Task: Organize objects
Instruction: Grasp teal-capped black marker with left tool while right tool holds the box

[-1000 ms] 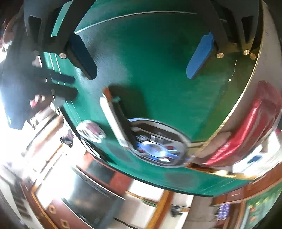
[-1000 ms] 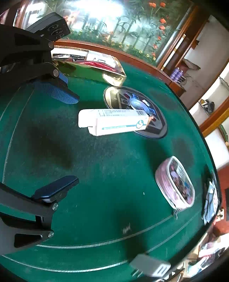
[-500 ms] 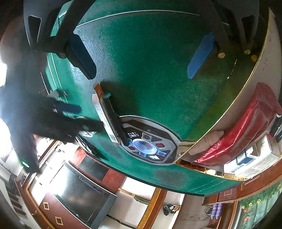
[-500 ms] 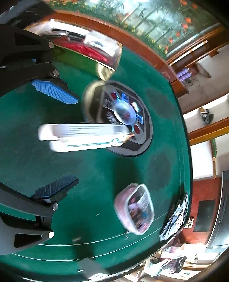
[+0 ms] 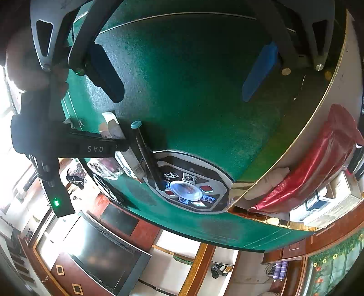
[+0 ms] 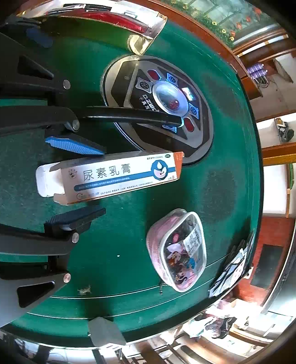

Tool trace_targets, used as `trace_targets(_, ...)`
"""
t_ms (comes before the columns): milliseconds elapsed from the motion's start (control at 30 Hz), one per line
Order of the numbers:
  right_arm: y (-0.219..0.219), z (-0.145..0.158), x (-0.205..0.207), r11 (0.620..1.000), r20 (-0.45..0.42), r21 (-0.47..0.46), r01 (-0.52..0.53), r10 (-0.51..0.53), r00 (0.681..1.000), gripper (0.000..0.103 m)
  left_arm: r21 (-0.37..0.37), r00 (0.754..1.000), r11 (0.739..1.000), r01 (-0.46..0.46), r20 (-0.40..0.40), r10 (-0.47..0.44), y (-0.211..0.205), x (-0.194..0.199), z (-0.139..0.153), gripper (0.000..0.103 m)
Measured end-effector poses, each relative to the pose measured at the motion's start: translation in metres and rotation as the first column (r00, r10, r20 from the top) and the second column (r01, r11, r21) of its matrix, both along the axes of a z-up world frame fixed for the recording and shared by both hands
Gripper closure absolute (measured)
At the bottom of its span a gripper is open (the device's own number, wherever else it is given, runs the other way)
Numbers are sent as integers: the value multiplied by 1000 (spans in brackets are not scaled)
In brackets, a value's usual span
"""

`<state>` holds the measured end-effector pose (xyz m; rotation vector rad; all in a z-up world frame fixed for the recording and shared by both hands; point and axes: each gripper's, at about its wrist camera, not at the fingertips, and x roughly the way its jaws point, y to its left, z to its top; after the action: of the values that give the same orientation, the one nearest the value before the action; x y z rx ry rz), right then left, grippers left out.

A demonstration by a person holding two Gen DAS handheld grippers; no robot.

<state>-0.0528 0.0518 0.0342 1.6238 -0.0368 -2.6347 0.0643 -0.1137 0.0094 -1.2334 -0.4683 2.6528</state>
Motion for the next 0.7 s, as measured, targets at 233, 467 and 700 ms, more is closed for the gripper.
trace_targets(233, 28, 2, 25, 997, -23, -53, 56, -57, 998, 73, -33, 1000, 999, 8, 15, -7, 4, -2, 0, 0)
trace_targets(467, 78, -1, 91, 971, -126, -221, 96, -126, 984, 74, -91, 997, 995, 33, 71, -26, 30, -29, 12, 0)
trace_targets(700, 92, -5, 98, 927, -145, -362, 95, -157, 977, 74, -247, 996, 969, 20, 91, 3, 65, -84, 5, 0)
